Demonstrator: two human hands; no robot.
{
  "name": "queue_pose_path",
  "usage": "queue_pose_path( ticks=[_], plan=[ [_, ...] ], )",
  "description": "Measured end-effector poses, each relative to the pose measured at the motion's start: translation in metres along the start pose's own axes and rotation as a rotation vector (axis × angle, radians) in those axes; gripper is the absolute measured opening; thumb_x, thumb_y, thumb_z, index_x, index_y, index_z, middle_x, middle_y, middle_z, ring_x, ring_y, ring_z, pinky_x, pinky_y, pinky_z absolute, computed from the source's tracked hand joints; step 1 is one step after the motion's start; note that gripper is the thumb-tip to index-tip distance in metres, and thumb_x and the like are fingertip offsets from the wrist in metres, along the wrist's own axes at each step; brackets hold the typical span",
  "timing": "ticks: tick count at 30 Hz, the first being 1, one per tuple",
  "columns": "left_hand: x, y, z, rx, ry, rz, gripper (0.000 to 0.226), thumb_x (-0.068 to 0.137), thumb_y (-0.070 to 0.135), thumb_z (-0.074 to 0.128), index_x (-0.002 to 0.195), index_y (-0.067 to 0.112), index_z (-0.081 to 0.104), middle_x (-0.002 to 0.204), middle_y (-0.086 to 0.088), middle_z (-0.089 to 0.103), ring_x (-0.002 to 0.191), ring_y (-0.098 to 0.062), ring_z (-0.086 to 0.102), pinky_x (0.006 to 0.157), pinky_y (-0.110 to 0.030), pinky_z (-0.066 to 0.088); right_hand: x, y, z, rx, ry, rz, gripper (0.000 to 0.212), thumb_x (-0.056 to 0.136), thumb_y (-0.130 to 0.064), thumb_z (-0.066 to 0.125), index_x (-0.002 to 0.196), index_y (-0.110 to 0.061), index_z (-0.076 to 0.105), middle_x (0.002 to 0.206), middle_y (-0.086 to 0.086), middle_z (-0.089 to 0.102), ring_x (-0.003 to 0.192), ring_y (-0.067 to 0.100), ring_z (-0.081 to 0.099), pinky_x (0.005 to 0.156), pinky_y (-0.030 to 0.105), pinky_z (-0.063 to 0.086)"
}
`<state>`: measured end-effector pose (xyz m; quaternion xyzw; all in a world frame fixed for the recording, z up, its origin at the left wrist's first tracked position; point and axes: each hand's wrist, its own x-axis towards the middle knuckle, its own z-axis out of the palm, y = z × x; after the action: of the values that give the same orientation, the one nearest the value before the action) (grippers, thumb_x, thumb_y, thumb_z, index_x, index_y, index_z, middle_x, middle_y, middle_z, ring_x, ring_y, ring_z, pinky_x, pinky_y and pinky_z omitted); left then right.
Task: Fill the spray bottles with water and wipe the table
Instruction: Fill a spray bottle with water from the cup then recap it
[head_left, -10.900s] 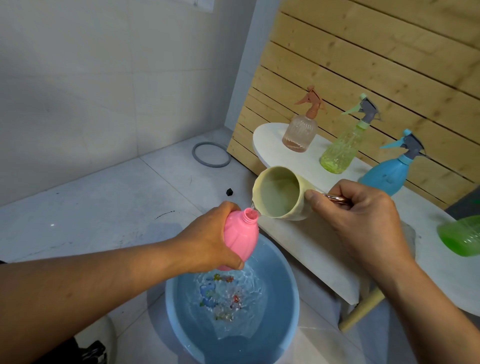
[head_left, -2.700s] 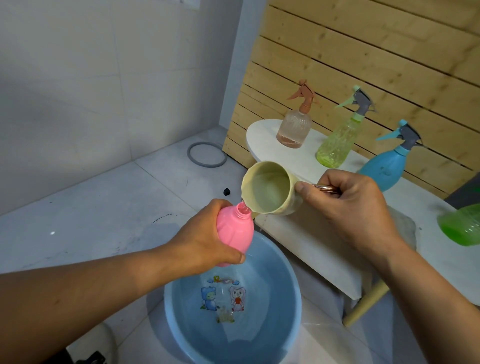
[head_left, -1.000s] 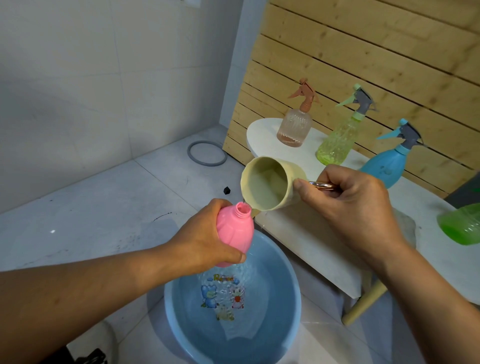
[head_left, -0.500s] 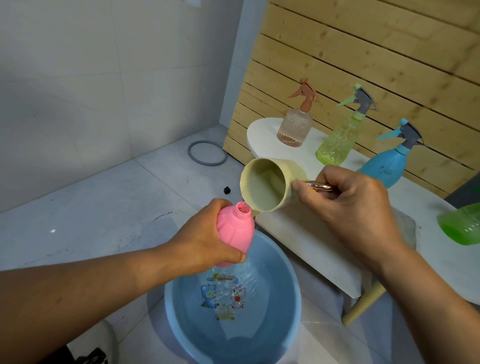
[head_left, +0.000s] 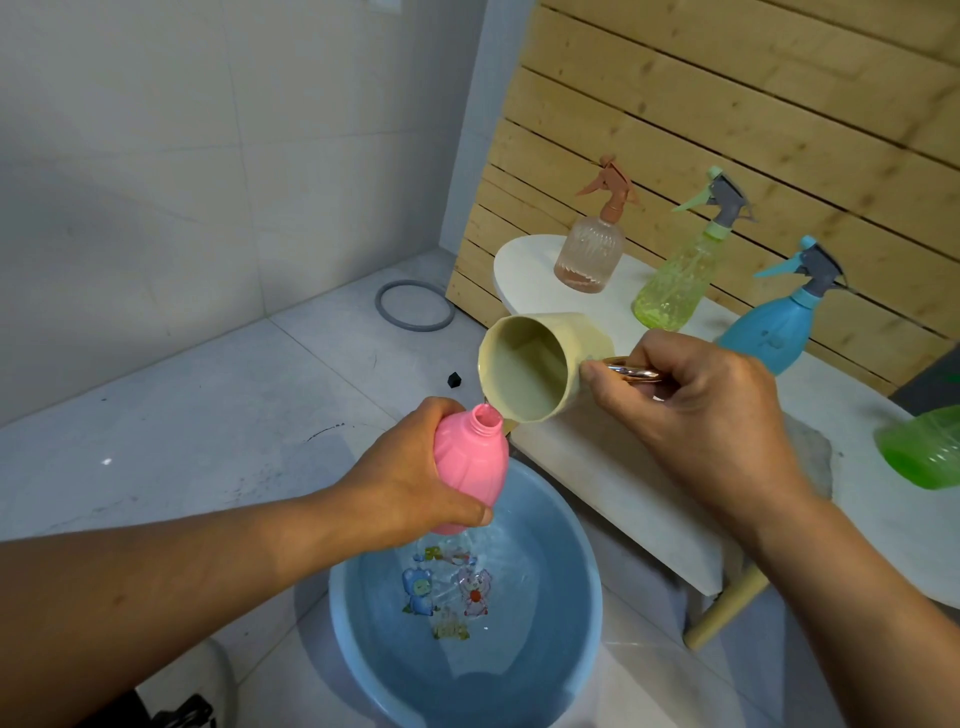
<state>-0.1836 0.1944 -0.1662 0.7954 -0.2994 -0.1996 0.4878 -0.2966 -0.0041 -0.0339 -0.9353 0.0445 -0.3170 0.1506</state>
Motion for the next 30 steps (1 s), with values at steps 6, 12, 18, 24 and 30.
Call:
queue_pose_path(
  ticks=[6, 12, 18, 24, 30],
  plan=[
    [-0.0004, -0.0002, 0.0001, -0.001, 0.003, 0.003, 0.096, 0.053, 0.041, 0.099, 0.125, 0.05, 0.036, 0.115, 0.027, 0.051, 0.101, -0.002, 0.055, 0.059, -0.011, 0.05, -0.0003, -0.0003, -0.0003, -0.026, 0.004, -0.04, 0.045, 0.087, -0.05, 0.066, 0.059, -0.02, 0.047, 0.051, -0.005, 0.042, 0.052, 0.018, 0.042, 0.048, 0.037, 0.039],
    [-0.0007, -0.0006, -0.0003, 0.005, 0.011, 0.007, 0.095, 0.053, 0.042, 0.099, 0.126, 0.048, 0.038, 0.114, 0.026, 0.053, 0.1, 0.0, 0.056, 0.06, -0.012, 0.051, 0.0006, -0.0009, 0.0007, -0.07, 0.025, -0.074, 0.046, 0.087, -0.049, 0.065, 0.058, -0.021, 0.043, 0.051, -0.005, 0.04, 0.052, 0.021, 0.042, 0.048, 0.035, 0.037],
    [-0.0011, 0.0008, -0.0006, 0.004, 0.012, 0.008, 0.094, 0.054, 0.042, 0.098, 0.126, 0.048, 0.039, 0.114, 0.025, 0.053, 0.099, -0.001, 0.056, 0.061, -0.013, 0.051, -0.0005, -0.0024, -0.0008, -0.071, 0.021, -0.116, 0.044, 0.088, -0.049, 0.063, 0.059, -0.027, 0.04, 0.052, -0.007, 0.04, 0.053, 0.02, 0.044, 0.048, 0.034, 0.035],
    [-0.0017, 0.0007, -0.0005, 0.003, 0.01, 0.008, 0.095, 0.054, 0.041, 0.099, 0.127, 0.048, 0.038, 0.114, 0.026, 0.052, 0.1, -0.002, 0.055, 0.06, -0.012, 0.051, -0.0002, -0.0048, -0.0014, -0.086, 0.025, -0.147, 0.042, 0.089, -0.05, 0.061, 0.061, -0.026, 0.043, 0.053, -0.007, 0.043, 0.054, 0.02, 0.045, 0.048, 0.034, 0.038],
    [-0.0016, 0.0004, -0.0006, -0.004, 0.009, 0.007, 0.095, 0.053, 0.041, 0.099, 0.127, 0.048, 0.039, 0.114, 0.025, 0.053, 0.1, -0.001, 0.056, 0.06, -0.013, 0.051, -0.0006, -0.0047, -0.0009, -0.111, 0.03, -0.16, 0.04, 0.089, -0.047, 0.065, 0.062, -0.027, 0.044, 0.055, -0.008, 0.045, 0.055, 0.02, 0.044, 0.049, 0.034, 0.038]
  ],
)
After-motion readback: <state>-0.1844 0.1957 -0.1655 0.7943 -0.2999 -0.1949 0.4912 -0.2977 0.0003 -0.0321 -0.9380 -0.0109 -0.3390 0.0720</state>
